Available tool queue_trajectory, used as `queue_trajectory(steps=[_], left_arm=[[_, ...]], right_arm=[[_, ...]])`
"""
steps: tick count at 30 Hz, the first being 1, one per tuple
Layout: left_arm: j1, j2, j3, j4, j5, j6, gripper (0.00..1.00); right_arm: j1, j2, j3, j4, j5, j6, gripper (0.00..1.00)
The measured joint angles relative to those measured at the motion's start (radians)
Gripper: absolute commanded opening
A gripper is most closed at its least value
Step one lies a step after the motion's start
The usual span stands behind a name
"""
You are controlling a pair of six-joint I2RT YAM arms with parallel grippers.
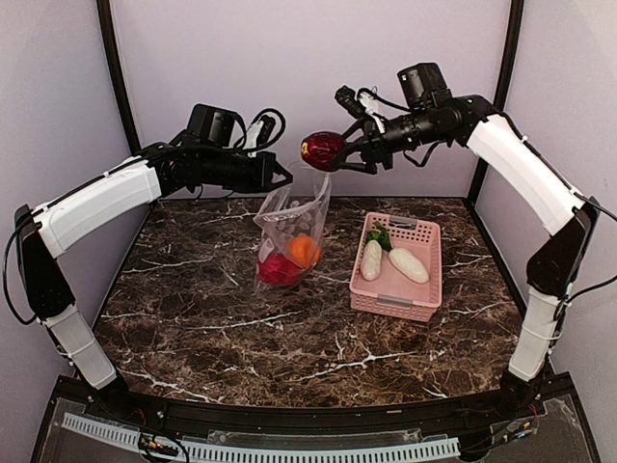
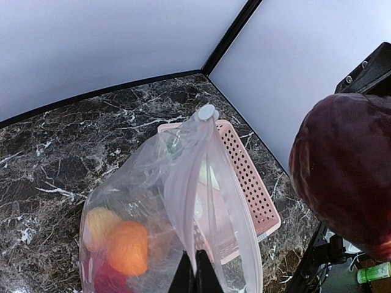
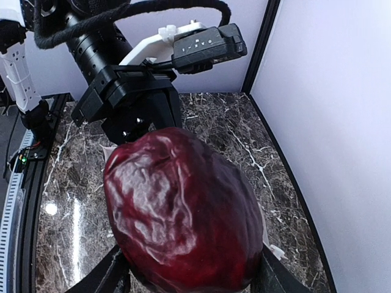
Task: Place the food in the zip-top bag and seal the zipper
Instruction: Place the fake fruit in the zipper food storage bag.
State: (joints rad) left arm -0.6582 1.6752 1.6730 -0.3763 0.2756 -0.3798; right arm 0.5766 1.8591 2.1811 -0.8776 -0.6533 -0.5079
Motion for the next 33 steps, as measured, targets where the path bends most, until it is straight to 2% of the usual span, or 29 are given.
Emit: queue_trajectory(steps=[8,19,24,33], left_arm=[[0.000,-0.002,-0.003,0.000,-0.004,-0.002,0.01],[0.000,-0.021,-0.014,-0.003,-0.023,-0.001,0.01],[0.011,-0.022,-0.014,-0.017,-0.034,-0.002,0.01],[0.009,-0.023,-0.015,-0.016,-0.028,-0.004,0.01]], right_arm=[[0.006,0.055,-0.026,0.122,-0.073,0.072,0.53],[0.032,0.094,-0.104,0.117,-0.108,0.030,0.54],[0.061,0.112,-0.095,0.077,-0.021,-0.018,0.57],[0.187,0.121,-0.095,0.011,0.271,-0.159,0.65]])
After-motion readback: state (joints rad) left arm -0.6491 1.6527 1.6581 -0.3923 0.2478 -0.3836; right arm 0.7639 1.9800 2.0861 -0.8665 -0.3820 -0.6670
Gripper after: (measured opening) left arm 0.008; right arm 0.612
